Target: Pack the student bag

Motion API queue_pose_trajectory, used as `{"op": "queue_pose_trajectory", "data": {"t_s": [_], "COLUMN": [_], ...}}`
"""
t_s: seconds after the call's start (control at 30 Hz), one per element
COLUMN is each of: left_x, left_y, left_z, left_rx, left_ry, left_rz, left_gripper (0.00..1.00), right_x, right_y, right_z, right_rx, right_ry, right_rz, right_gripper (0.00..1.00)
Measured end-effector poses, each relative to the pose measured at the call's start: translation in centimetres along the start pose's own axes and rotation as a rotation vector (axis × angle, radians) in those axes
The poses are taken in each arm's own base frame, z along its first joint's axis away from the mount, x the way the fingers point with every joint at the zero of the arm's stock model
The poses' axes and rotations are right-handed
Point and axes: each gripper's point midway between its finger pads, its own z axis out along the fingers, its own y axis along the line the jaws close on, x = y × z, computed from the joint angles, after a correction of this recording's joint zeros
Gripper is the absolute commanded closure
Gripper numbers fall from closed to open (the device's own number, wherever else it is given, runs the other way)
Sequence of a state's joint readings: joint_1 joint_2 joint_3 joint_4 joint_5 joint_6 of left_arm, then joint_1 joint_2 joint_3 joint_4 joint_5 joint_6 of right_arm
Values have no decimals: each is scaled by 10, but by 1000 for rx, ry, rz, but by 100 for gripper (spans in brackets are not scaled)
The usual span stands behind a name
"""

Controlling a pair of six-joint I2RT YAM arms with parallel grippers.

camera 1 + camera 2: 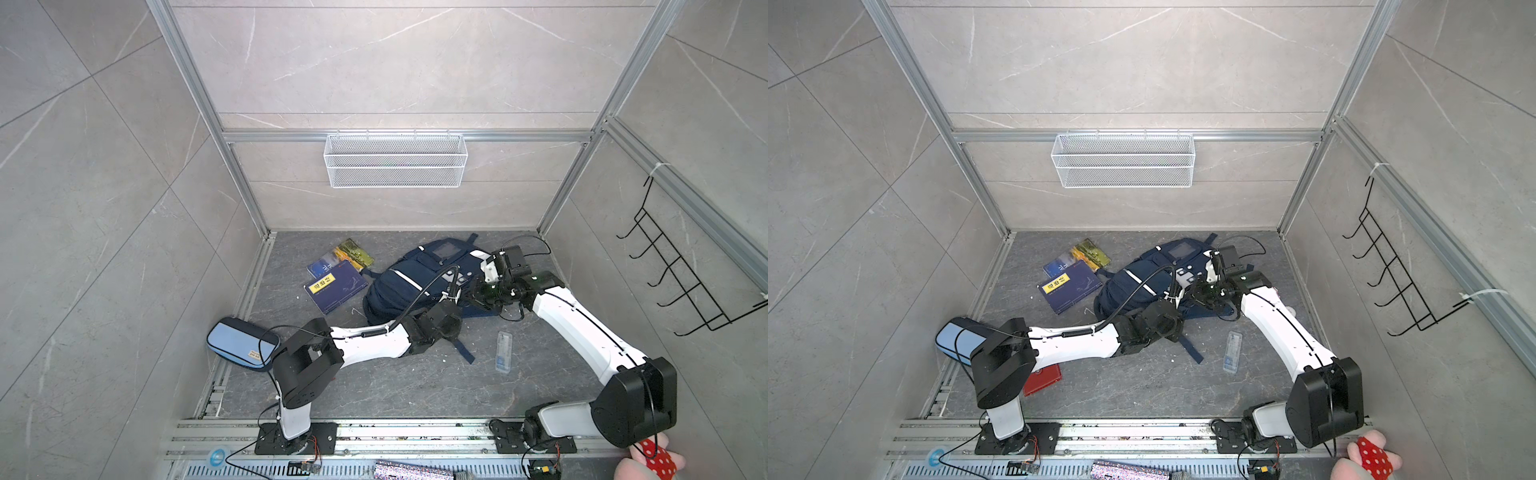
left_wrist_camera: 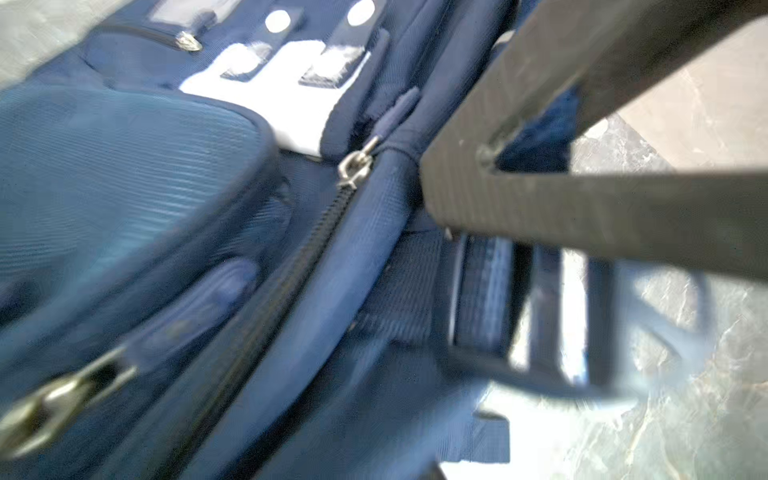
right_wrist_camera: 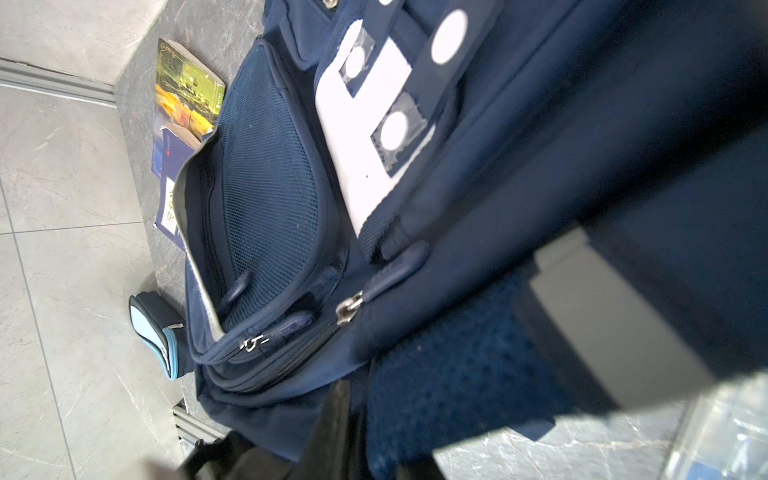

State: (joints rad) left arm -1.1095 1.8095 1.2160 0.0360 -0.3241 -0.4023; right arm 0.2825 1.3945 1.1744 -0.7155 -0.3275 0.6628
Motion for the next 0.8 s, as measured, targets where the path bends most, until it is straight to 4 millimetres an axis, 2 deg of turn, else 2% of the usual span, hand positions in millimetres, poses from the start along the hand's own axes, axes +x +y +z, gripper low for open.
{"op": "queue_pose_trajectory", "data": {"t_s": [0.03,0.27,0.4,0.53,0.7,0.8], "left_x": [-2,-17,-30,-34,-32,-27], "left_y": [-1,-24,-22,-8,17,26], "left_z": [-4,-62,-84,-75,-44,-26], "left_rx": [-2,32,17,-22,-79,-76], "left_ry": [-4,-13,-31,-1,55,88], "left_rz": [18,240,325,368,383,380], "left_gripper": [55,31,27,27,28,37], "right_x": [-1,-10,-10,-8,-7,-8], "right_y": [1,9,8,6,5,4], "right_z": [-1,-16,-17,-17,-17,-16], "right_rx": [1,14,24,32,36,40], "right_ry": [-2,-27,-24,-19,-14,-16], "right_rz": [-1,-13,-10,-7,-5,-5], "right_gripper": [93,91,90,89,89,88]}}
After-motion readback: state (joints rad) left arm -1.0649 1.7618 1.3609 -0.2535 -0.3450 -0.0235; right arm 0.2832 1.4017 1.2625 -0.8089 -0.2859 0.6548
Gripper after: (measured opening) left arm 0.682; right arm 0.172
